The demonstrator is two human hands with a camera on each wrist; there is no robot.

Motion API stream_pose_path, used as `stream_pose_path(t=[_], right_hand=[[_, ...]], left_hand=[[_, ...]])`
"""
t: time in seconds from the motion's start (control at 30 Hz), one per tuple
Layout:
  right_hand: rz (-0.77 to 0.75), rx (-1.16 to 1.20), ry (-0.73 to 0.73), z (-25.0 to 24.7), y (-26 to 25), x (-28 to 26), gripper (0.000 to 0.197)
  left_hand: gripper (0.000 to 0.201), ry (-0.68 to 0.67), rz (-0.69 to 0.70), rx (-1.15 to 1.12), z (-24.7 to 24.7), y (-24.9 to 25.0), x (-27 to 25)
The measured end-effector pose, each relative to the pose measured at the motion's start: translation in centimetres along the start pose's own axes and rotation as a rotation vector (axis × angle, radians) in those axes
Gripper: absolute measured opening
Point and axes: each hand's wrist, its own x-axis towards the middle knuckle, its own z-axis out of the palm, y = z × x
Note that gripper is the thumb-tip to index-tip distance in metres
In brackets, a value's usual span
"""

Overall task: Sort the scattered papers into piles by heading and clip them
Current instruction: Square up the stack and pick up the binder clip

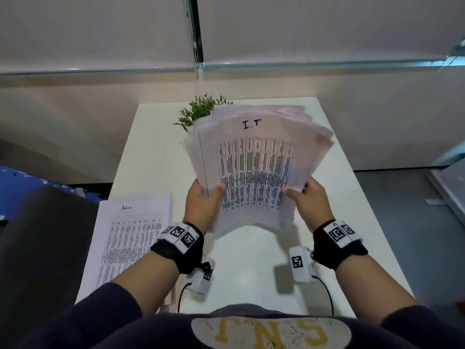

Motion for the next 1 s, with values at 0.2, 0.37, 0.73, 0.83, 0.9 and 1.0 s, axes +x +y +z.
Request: stream_pose_path(t=[0.2,0.37,0.73,0.83,0.9,1.0], right_hand=[[-0.045,0.069,-0.125,-0.4,-1.0,-1.3,0.048],[-0.044,0.144,-0.120,0.7,-1.7,-0.8,0.049],[-0.029,0.241,-0.130,0.6,-2.2,0.9,0.044],[0.050,0.193,-0.150,-1.6,-0.6,1.4,0.052],[0.129,0.162,-0.162,-2.9,0.9,1.3,0.070],[0.260,0.315,-0.129,-3.8,2.7,1.1,0.066]], left_hand=[[0.048,-0.056,0.062,-0.042,-0.3,0.1,-0.7],[0.045,-0.031,0.095,-0.069,0.3,0.6,-0.2],[0.021,0.029,0.011,-0.185,0.5,2.6,2.0],[0.021,0.054,0.002,-0.293,-1.0,4.5,3.1],[0.023,0.051,0.003,-0.426,-1.8,5.3,3.8],[0.025,0.023,-0.041,-0.635,-1.6,5.9,4.1]])
